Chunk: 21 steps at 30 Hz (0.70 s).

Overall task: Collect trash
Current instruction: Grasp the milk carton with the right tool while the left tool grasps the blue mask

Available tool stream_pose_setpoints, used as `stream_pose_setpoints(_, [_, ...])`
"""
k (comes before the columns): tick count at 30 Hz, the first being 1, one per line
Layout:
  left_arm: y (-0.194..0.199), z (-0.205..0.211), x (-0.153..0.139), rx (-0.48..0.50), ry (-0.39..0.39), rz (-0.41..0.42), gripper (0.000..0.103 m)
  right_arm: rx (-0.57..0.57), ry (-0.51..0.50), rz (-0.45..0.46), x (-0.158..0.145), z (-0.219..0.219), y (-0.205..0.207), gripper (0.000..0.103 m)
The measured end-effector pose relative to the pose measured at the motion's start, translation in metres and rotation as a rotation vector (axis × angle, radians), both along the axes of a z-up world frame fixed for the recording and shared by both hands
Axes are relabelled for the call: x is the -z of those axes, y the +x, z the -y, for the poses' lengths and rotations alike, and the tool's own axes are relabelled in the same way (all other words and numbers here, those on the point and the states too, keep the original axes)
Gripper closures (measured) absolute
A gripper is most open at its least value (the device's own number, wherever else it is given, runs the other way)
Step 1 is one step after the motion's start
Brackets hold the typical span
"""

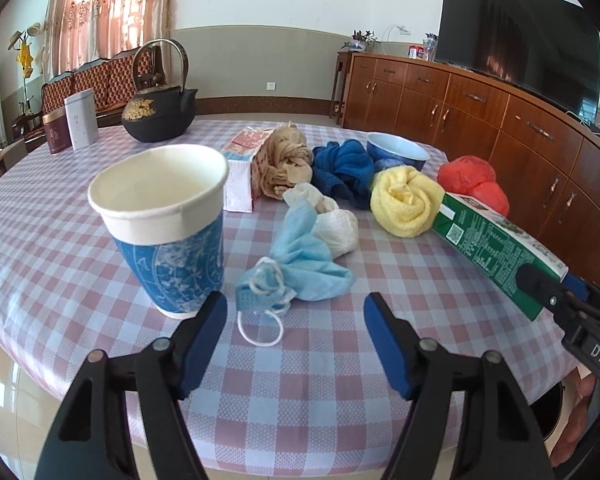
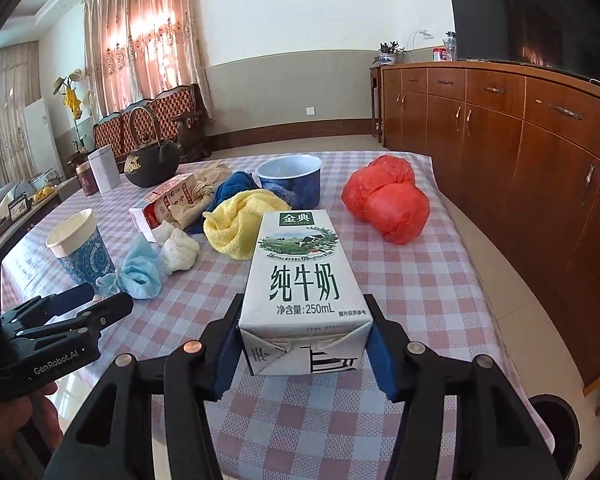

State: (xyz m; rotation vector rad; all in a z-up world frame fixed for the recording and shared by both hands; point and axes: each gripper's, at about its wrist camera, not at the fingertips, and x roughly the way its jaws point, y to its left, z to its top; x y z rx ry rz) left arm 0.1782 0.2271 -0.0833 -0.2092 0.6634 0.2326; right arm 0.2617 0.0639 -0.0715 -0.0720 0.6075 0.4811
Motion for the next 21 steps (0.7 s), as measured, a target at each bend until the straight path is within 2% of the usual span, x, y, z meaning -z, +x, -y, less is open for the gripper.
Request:
stream_pose_setpoints(7, [0.015, -0.002, 0.004, 0.004, -0.033, -0.018, 0.033, 0.001, 0.009, 0.002, 0.001, 0.001, 0.003, 0.046])
stream_pose_setpoints(9, [0.02, -0.001, 0.005, 0.012, -0.037, -0.022, 0.042, 0.004, 0.015, -0.001, 0.002, 0.002, 0.004, 0.046])
stream_pose_setpoints(12, [0.027, -0.001, 0.008, 0.019, -0.059, -0.039, 0.062, 0.003, 0.015, -0.003, 0.003, 0.003, 0.004, 0.046])
stream_pose_setpoints(13, [0.028, 0.0, 0.009, 0.021, -0.062, -0.044, 0.072, 0.002, 0.015, -0.002, 0.003, 0.004, 0.003, 0.046])
stream_pose_setpoints(17, [0.025, -0.001, 0.008, 0.042, -0.099, -0.017, 0.08, 0.007, 0.013, 0.001, 0.003, 0.005, 0.002, 0.046])
stream_pose_setpoints(21, [0.015, 0.003, 0.002, 0.056, -0.112, 0.02, 0.083, 0.014, 0.021, -0.001, 0.003, 0.011, 0.001, 0.046])
